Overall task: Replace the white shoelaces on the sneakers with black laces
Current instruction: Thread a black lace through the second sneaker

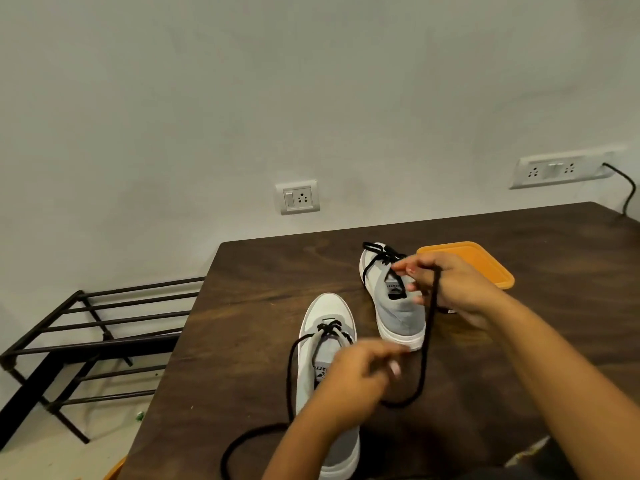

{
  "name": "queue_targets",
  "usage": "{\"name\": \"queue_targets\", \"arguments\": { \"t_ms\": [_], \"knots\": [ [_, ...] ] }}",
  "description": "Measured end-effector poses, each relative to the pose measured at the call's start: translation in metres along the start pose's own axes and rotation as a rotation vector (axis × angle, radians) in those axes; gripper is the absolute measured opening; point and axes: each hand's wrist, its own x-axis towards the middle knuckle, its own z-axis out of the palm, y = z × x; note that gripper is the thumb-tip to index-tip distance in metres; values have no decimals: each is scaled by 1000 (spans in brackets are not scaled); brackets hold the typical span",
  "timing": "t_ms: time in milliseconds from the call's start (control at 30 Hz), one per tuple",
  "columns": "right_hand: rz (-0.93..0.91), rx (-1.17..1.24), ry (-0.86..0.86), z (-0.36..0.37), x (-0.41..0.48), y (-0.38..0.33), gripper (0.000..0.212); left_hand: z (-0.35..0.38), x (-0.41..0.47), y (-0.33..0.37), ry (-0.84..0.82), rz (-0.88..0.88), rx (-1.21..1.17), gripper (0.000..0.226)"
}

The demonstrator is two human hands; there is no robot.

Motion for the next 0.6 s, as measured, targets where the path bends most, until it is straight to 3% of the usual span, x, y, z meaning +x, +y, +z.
{"name": "queue_targets", "arguments": {
  "t_ms": [100,167,267,433,600],
  "knots": [
    [-54,66,-198,21,-14,-11,47,-15,5,2,346,-125,-435,31],
    [0,119,-389,36,-24,-15,50,-27,6,1,344,-227,-719,24],
    [88,58,-598,57,-32,-12,39,-41,3,-2,304,-262,-949,45],
    [4,-324,-443,58,-22,0,21,-56,4,-14,507,-235,-829,41],
    [-136,-589,-257,54,-12,12,11,-52,0,-14,355,-223,-363,43]
  ]
}}
